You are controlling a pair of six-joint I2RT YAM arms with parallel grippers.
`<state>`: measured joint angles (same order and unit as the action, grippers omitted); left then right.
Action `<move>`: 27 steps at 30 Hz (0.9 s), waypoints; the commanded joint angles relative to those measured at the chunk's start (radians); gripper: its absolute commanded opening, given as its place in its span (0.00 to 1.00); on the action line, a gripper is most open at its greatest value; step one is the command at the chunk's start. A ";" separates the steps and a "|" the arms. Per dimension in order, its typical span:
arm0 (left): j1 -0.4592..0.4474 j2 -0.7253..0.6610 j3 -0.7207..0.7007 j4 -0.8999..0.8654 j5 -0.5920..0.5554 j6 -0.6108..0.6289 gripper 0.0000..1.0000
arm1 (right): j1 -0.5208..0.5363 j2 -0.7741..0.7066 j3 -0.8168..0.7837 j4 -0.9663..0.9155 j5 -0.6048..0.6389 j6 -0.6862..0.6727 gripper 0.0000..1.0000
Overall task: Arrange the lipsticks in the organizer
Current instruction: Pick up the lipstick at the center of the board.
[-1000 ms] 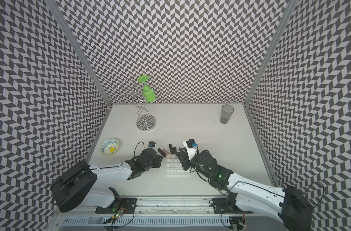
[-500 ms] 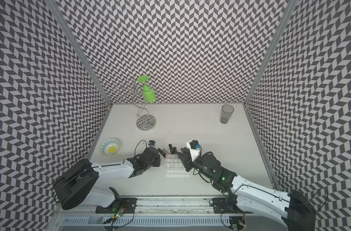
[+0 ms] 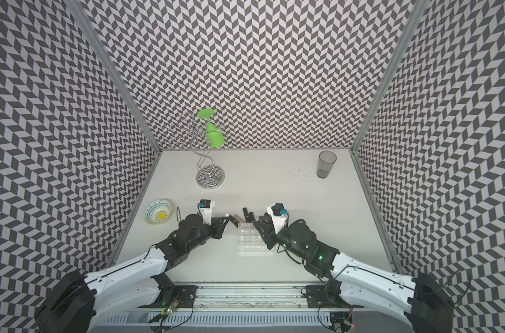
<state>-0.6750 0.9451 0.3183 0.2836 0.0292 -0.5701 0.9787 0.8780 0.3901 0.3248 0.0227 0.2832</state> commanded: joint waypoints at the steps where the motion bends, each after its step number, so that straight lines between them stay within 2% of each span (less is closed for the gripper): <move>1: 0.006 -0.092 0.000 0.239 0.163 0.004 0.01 | 0.003 -0.005 0.027 0.055 -0.104 0.024 0.35; 6: 0.006 -0.180 -0.065 0.492 0.267 -0.040 0.01 | 0.002 0.011 -0.001 0.216 -0.324 0.078 0.44; 9: 0.006 -0.207 -0.071 0.523 0.290 -0.031 0.00 | 0.003 0.080 0.030 0.269 -0.441 0.090 0.45; 19: 0.006 -0.241 -0.113 0.533 0.304 -0.005 0.00 | 0.009 0.309 0.145 0.425 -0.590 0.142 0.48; 27: 0.005 -0.236 -0.148 0.580 0.305 -0.016 0.00 | 0.009 0.400 0.223 0.410 -0.534 0.140 0.49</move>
<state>-0.6716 0.7174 0.1753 0.8108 0.3164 -0.5934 0.9813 1.2476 0.5697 0.6788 -0.5205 0.4137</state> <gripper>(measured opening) 0.182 0.494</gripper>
